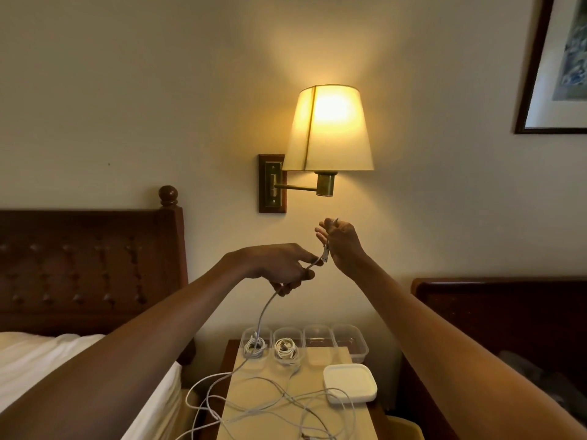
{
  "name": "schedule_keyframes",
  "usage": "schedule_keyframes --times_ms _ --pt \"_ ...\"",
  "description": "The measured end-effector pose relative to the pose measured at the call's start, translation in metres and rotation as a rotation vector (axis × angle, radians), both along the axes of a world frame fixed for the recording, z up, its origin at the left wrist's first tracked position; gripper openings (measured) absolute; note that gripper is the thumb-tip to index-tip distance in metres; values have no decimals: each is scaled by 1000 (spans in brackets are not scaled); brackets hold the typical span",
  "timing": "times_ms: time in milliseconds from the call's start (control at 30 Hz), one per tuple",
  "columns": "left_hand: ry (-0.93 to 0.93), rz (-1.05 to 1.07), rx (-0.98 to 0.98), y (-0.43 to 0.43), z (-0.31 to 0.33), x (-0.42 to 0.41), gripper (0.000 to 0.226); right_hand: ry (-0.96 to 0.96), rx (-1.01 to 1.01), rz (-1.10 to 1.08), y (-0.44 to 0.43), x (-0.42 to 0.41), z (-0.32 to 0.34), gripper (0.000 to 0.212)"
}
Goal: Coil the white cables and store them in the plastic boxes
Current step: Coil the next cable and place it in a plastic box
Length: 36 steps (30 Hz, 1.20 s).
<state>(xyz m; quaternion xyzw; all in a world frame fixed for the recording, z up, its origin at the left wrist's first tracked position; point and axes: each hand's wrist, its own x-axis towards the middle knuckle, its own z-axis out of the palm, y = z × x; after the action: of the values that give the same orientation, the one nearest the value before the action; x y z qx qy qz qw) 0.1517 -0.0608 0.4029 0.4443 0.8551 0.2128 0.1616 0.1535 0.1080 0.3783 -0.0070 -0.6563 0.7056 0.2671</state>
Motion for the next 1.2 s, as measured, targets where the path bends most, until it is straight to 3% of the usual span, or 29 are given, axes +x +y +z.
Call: schedule_keyframes --times_ms 167,267,500,767,1000,1200 --pt "415 -123 116 2 16 -5 25 -114 191 93 5 5 -5 29" --pt "432 -99 211 1 28 -14 21 -169 233 264 10 7 -12 24" --pt "502 6 445 -1 38 -43 13 -311 197 456 -1 14 -18 48" --pt "407 104 636 -5 23 -64 14 -259 -115 603 -9 20 -8 74" --pt "230 218 628 -15 -14 -80 18 -199 -154 512 -7 23 2 39" --pt "-34 260 465 -14 -37 -78 27 -89 -153 497 -11 17 18 44"
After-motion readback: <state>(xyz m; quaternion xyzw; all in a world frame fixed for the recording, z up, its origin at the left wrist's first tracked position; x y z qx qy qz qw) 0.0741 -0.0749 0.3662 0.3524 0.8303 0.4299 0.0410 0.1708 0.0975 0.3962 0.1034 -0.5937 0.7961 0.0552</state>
